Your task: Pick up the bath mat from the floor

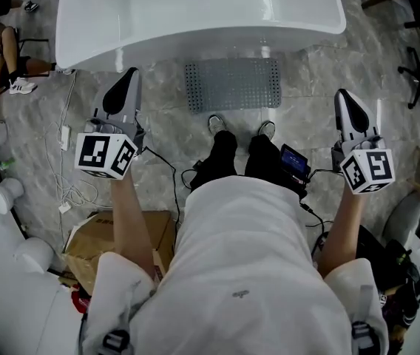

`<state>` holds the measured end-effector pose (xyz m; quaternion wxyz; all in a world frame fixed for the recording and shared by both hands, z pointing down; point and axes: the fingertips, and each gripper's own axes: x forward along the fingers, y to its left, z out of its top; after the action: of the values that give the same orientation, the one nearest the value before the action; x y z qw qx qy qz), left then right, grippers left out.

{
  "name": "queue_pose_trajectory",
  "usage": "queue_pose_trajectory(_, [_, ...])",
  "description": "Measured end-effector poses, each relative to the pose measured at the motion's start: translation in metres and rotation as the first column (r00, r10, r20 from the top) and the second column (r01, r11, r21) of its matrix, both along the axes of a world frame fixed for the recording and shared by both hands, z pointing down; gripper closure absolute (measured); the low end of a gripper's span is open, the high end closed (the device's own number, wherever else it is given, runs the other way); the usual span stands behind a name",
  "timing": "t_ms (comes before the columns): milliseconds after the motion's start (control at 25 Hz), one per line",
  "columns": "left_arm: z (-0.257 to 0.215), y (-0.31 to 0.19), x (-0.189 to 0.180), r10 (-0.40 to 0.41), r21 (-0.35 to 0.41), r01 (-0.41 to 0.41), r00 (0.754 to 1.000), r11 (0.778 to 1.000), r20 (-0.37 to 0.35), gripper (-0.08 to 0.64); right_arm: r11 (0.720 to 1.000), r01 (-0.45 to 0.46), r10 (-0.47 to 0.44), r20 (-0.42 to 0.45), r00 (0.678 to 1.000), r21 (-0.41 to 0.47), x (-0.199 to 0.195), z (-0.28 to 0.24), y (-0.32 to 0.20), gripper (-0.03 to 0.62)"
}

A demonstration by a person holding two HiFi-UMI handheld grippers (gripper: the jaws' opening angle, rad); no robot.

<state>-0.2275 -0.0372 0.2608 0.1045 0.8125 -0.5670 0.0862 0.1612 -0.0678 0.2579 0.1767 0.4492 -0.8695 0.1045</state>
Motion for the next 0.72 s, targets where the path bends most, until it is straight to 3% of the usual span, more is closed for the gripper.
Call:
queue_pose_trajectory(160, [0.018, -0.002, 0.018, 0.035, -0.032, -0.035, 0.999, 0.999, 0.016, 0.549, 0.999, 0.039, -0.039, 0.004, 0.999, -0.011, -0.001, 0.009, -0.001, 0.584])
queue_pose_trajectory(440, [0.073, -0.004, 0.056, 0.118, -0.163, -0.118, 0.993, 0.979, -0.012, 0.549, 0.994, 0.082, -0.081, 0.015, 0.997, -0.069, -0.001, 0.057, -0.019, 0.584])
queue_pose_trajectory(720, [0.125, -0.013, 0.070, 0.073, -0.205, -0.080, 0.997, 0.975, -0.040, 0.549, 0.986, 0.108, -0.111, -0.022, 0.994, -0.131, 0.015, 0.121, -0.033, 0.584])
